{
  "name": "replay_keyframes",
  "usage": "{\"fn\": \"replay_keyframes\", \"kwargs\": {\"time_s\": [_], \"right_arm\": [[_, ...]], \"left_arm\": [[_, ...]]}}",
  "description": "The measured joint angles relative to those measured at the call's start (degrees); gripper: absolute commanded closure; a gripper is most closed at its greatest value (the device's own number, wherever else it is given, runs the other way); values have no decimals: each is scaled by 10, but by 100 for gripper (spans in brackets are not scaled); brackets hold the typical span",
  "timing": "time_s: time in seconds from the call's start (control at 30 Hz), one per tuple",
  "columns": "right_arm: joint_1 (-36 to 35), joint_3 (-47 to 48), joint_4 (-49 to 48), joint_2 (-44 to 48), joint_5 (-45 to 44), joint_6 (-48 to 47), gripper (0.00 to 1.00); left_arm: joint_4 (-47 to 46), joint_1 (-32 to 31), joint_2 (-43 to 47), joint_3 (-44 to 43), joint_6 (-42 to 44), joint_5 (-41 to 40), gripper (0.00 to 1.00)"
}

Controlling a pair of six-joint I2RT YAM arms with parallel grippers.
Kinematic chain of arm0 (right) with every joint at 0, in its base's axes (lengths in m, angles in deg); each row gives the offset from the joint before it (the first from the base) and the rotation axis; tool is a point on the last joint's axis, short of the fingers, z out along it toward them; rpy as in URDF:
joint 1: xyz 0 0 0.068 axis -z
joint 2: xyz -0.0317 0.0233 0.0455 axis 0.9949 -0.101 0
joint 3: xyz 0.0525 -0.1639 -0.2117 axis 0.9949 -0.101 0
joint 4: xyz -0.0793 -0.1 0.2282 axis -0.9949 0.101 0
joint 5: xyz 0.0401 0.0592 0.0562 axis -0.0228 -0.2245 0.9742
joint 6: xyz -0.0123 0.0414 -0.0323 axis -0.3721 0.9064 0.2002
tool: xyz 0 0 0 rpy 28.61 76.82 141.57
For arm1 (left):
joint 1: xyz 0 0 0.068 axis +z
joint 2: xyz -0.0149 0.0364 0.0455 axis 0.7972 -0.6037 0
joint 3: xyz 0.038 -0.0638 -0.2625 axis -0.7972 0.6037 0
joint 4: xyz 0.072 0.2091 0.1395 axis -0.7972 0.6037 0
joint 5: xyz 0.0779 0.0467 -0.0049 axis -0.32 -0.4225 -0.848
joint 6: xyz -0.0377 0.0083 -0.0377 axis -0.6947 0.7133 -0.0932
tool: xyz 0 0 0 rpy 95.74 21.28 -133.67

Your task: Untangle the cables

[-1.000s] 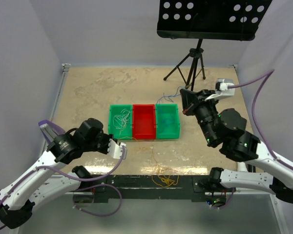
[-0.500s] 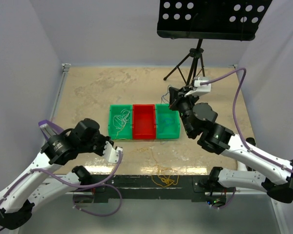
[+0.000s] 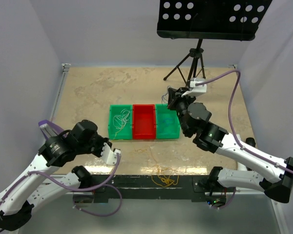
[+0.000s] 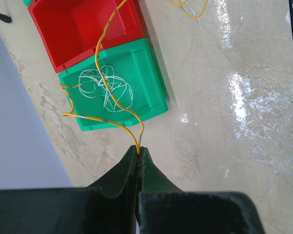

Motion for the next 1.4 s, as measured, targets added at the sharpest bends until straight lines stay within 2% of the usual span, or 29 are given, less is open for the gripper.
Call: {"fn": "replay_keyframes", "kwargs": {"time_s": [0.23,0.37,0.8,1.17,1.4], "right_arm": [[0,59,0,7,14,-5,100],[1,63,-7,11,14,-6,100],[16,-9,-10,-15,1,-2,100],[46,-36,41,-15,-68,18,100],[57,-42,50,-32,-56,43,100]], "left_arm": [[8,0,7,1,10,-1,100],[11,0,7,1,12,-1,100],[21,0,-1,0,16,-10,100],[23,0,-2,0,24,-14,100],[23,0,-5,0,25,-14,100]]}}
